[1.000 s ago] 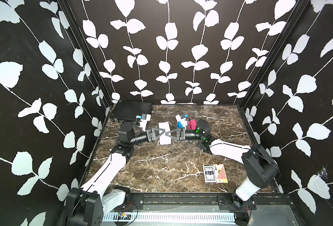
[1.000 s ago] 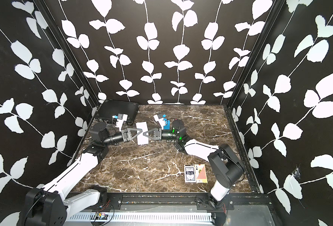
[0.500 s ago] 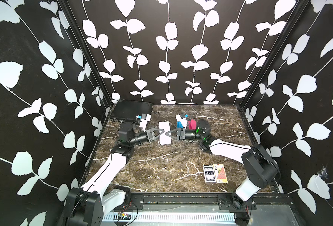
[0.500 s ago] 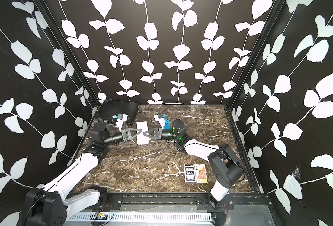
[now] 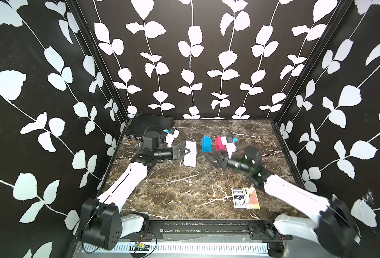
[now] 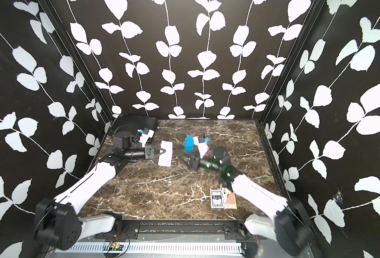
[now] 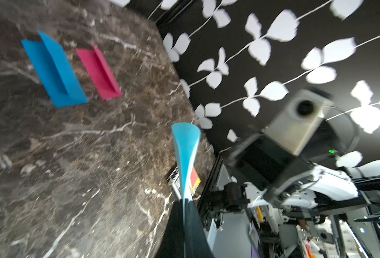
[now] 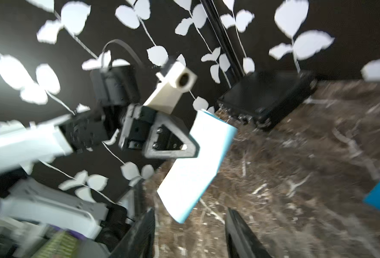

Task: Fold the square paper along the opposite sides
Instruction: Fold the paper, then smooth out the paper at the center of the board.

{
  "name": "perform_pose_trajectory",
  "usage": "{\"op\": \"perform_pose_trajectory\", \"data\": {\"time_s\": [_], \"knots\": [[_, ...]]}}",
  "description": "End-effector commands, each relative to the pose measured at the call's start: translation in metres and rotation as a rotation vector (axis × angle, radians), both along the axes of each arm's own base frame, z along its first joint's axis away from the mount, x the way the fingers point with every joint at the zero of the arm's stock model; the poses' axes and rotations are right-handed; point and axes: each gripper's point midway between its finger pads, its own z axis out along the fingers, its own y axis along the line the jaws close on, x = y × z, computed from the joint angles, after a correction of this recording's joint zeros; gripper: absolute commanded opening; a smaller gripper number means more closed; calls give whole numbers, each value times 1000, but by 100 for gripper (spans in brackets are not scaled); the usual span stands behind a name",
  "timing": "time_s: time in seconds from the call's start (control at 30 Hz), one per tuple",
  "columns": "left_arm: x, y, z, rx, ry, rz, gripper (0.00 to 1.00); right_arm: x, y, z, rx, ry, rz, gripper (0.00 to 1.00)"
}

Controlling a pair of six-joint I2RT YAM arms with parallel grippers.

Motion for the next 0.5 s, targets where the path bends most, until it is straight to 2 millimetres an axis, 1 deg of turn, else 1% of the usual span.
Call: {"op": "perform_pose_trajectory", "data": {"time_s": [0.0, 0.07, 0.1, 0.13, 0.17, 0.23, 0.27, 0.33, 0.4, 0.47], "knots": [[-23, -3, -66, 180, 179, -66, 0, -3, -7, -65, -305, -321, -92, 51], [-28, -7, -96, 249, 240, -90, 0, -10, -2, -81, -383, -377, -76, 48], [-30, -8, -114, 292, 265, -98, 0, -12, 1, -89, -416, -396, -68, 46], [-31, -5, -133, 362, 297, -93, 0, -13, 3, -100, -453, -415, -65, 44], [-31, -3, -144, 413, 317, -96, 0, -12, 5, -107, -476, -434, -69, 43], [-29, -7, -162, 479, 327, -111, 0, -12, 9, -127, -524, -453, -60, 39], [-28, -10, -168, 486, 322, -114, 0, -11, 12, -134, -538, -457, -56, 38], [-28, -10, -186, 516, 347, -112, 0, -7, 16, -152, -568, -456, -50, 37], [-30, -7, -200, 541, 378, -120, 0, -4, 22, -163, -579, -457, -41, 36], [-34, -4, -207, 568, 394, -128, 0, 0, 29, -172, -590, -453, -29, 36]]}}
